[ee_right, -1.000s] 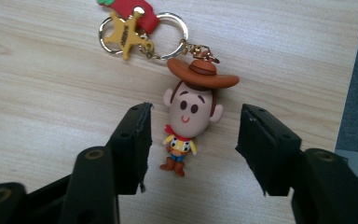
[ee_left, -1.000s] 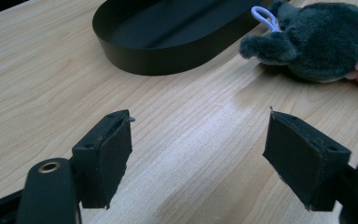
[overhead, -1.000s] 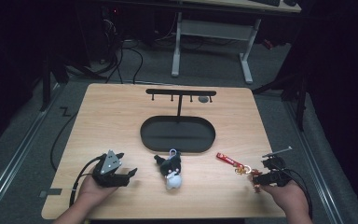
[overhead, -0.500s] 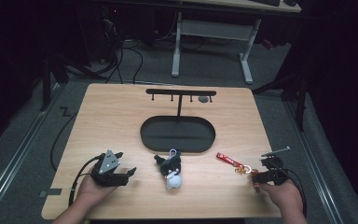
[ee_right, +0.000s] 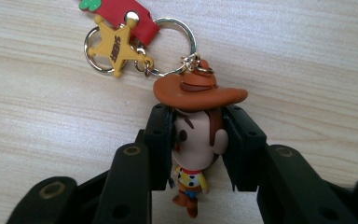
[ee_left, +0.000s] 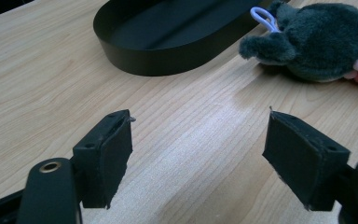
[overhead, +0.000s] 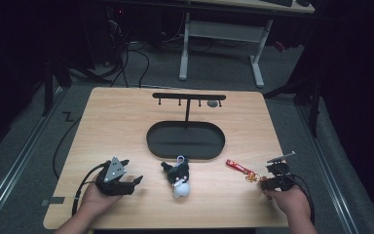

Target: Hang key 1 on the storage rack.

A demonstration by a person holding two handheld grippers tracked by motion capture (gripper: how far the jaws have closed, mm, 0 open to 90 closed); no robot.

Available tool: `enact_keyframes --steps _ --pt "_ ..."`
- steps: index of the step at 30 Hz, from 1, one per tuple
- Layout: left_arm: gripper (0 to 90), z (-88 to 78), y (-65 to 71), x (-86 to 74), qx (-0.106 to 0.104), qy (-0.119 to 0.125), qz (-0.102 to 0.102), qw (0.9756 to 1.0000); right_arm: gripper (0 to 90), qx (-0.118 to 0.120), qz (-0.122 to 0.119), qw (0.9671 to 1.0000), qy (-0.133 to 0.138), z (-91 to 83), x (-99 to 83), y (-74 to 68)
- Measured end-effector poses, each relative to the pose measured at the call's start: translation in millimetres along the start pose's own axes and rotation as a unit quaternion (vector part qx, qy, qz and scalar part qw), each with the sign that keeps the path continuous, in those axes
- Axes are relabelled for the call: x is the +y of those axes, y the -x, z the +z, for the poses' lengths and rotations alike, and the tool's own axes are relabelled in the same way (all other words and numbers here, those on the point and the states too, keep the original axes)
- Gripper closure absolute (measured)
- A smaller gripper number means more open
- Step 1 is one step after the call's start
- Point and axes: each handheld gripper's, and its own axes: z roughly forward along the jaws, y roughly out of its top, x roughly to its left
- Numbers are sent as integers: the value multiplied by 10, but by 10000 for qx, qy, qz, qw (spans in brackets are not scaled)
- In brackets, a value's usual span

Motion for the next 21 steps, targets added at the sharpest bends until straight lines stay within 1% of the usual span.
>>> enact_keyframes --steps 11,12,13,15,16,19,21 --pt "241 0 -1 2 -36 6 18 10000 667 -119 -61 9999 -34 1 7 -36" --pt "241 0 -2 2 -40 0 17 10000 668 -149 -102 9998 -30 0 8 -46" --pt "241 1 -3 1 -40 -3 12 10000 670 -173 -161 9997 -89 -12 14 -54" --pt "241 5 -3 0 -36 -5 3 10000 670 -20 -199 9998 -66 -24 22 -67" --pt "241 7 -4 0 -37 -10 3 10000 670 32 -272 9996 -94 -42 30 -75" --pt "242 13 -2 -1 -49 -37 10 10000 671 -20 -429 9990 -148 -121 53 -120" --pt "243 22 3 -3 -73 -71 21 9999 671 -31 -482 9988 -119 -191 67 -143"
